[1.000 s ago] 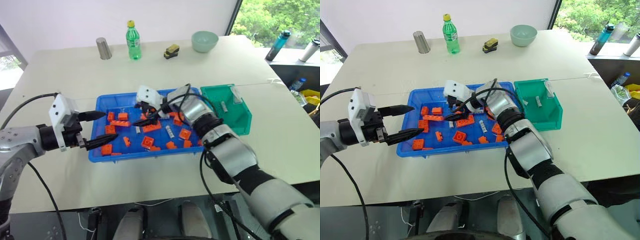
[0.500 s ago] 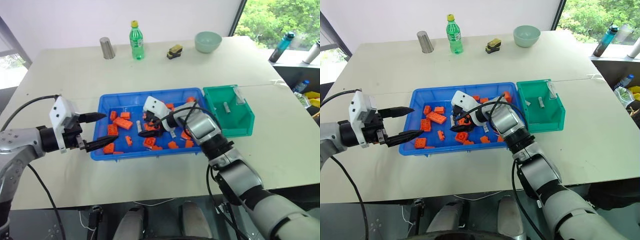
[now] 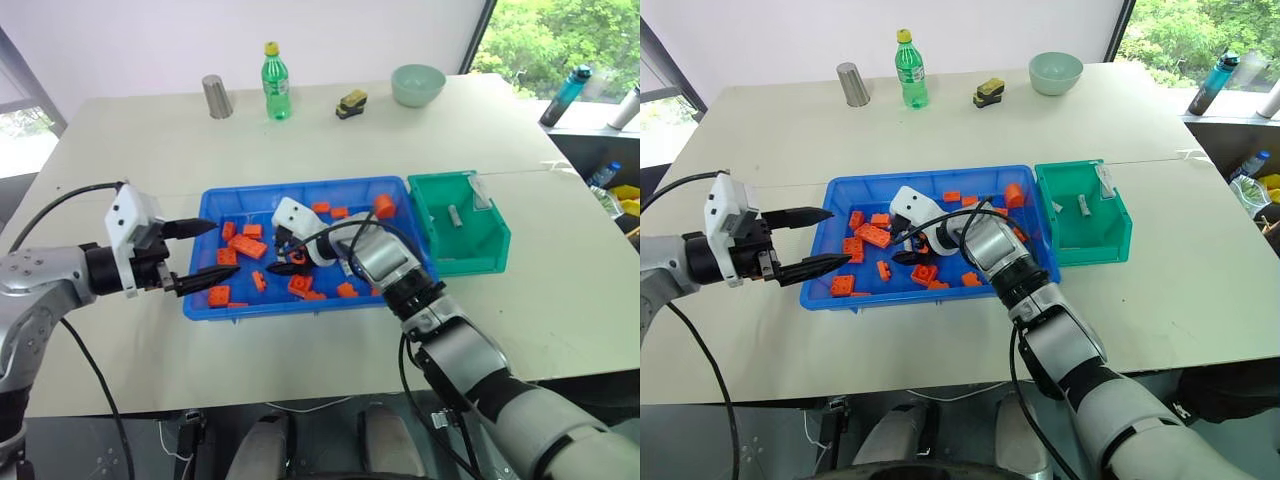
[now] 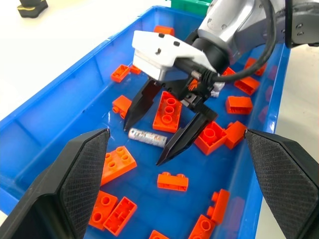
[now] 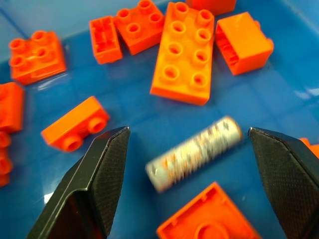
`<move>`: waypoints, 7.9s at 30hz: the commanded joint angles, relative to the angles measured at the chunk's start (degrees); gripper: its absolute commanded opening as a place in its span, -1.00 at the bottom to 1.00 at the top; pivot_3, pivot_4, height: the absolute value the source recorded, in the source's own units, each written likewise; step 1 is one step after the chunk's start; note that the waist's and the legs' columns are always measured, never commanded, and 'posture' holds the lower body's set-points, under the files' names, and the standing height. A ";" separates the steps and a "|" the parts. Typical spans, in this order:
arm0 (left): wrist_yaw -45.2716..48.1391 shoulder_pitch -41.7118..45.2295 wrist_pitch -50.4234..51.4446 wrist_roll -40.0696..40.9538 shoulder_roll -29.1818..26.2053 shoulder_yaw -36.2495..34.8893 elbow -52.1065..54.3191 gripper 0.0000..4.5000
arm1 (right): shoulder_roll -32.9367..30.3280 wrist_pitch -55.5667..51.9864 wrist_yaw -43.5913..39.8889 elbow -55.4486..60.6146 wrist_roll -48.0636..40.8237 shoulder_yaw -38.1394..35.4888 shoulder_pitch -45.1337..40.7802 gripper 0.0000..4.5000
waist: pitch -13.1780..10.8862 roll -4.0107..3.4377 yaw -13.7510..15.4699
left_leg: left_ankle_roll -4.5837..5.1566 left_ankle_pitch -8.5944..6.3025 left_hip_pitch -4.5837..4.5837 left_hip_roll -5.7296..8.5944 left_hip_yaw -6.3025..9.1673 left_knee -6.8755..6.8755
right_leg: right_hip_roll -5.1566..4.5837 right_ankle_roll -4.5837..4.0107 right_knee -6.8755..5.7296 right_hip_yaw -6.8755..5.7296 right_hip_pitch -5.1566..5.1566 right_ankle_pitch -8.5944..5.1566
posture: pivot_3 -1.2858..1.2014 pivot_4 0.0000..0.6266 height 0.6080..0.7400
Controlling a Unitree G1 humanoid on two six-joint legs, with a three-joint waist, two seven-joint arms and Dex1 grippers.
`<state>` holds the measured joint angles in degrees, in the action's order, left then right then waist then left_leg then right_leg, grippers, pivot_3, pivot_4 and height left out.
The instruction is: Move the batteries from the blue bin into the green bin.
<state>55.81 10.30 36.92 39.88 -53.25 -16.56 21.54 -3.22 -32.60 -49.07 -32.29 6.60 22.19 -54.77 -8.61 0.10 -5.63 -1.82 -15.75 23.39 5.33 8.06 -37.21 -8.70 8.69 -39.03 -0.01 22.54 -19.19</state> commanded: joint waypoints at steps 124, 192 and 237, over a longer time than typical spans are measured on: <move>5.83 12.68 -2.98 -3.22 6.47 13.62 -0.91 1.00 | -33.91 104.26 -33.02 -11.18 7.77 17.64 -10.97 0.83 | -0.03 0.06 1.58 | 0.01 0.00 0.06 -0.04 -0.19 -0.05 | 0.06 0.00 0.81 -0.11 -0.21 0.00 | 0.03 -0.52 0.80; 9.00 14.82 -4.77 -4.76 5.76 12.64 -6.90 1.00 | -54.04 -11.73 -19.57 47.08 -31.25 -15.12 9.17 0.39 | -0.07 0.05 3.18 | 0.10 -0.05 0.10 -0.09 -0.39 -0.12 | -0.01 0.00 0.85 -0.07 -0.24 0.00 | 0.03 -0.52 0.80; 6.51 13.65 -5.56 -4.82 7.65 13.01 -5.65 1.00 | -52.90 -22.87 -11.51 31.75 -22.02 -19.14 5.60 -0.96 | -0.09 0.10 3.35 | 0.11 -0.06 0.15 -0.01 -0.32 -0.17 | -0.06 0.00 0.84 -0.08 -0.23 0.00 | 0.03 -0.52 0.80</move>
<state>62.05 23.04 32.78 35.40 -45.93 -3.08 15.55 -56.02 -55.83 -61.83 -0.54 -15.32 4.80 -49.50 -8.70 0.21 -2.28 -1.71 -15.80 23.53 5.31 7.72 -37.37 -8.76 8.70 -38.19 -0.09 22.31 -19.19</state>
